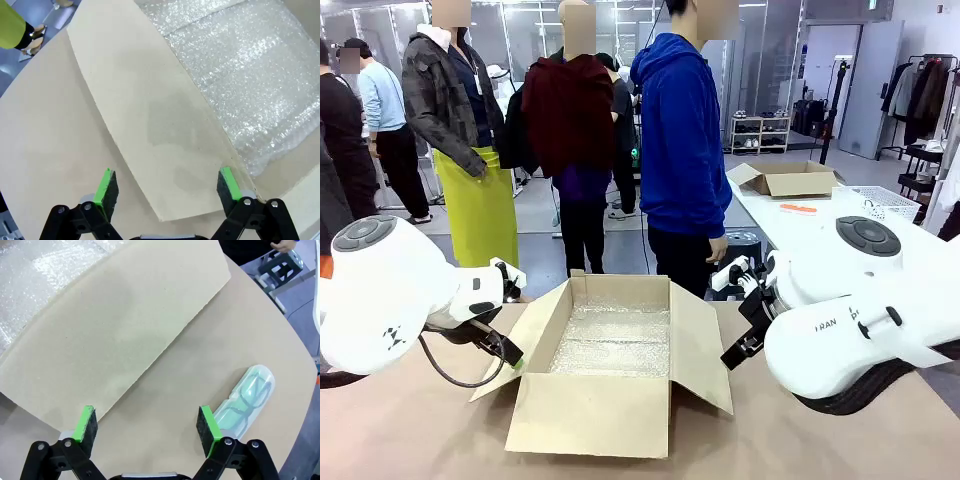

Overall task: Pack the glasses set securely to prepare it for shipping.
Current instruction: Place the Glasses case inside the Package Box.

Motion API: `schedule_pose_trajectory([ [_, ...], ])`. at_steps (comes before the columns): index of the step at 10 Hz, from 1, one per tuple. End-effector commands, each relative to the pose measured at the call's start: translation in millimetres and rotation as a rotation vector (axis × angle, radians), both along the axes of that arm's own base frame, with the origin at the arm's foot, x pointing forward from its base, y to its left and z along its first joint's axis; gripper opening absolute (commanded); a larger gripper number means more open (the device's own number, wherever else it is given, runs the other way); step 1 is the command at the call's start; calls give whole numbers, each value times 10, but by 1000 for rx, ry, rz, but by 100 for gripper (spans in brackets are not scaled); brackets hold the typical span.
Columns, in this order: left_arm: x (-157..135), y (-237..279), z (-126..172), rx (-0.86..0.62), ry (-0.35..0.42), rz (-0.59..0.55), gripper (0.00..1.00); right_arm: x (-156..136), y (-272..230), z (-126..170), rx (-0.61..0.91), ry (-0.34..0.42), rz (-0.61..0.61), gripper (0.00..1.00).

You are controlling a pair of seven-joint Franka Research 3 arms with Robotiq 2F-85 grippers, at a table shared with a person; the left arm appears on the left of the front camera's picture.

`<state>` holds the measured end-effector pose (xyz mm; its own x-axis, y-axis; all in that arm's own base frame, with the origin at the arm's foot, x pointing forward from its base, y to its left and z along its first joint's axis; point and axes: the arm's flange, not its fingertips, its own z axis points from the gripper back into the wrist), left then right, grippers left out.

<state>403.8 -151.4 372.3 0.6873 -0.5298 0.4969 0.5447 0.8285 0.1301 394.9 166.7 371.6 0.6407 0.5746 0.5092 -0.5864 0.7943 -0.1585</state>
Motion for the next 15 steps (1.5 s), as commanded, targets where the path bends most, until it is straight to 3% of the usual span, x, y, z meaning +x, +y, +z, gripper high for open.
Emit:
schedule_pose_trajectory([
  [1,-1,-1,0,0,0,0,100,0,0,0,0,0,0,100],
  [9,-2,-4,0,0,0,-1,100,1,-3,0,-1,0,1,100],
  [10,-44,-4,300,-5,-59,-39,100,-26,-50,253,-13,-31,-60,100],
  [11,-89,66,604,-23,2,-84,100,-11,-121,484,8,-9,-141,100],
  [13,-246,306,1213,-14,106,-186,100,193,-328,836,32,108,-320,100],
  [15,-451,617,1659,-73,108,-272,100,512,-641,920,69,254,-518,100],
])
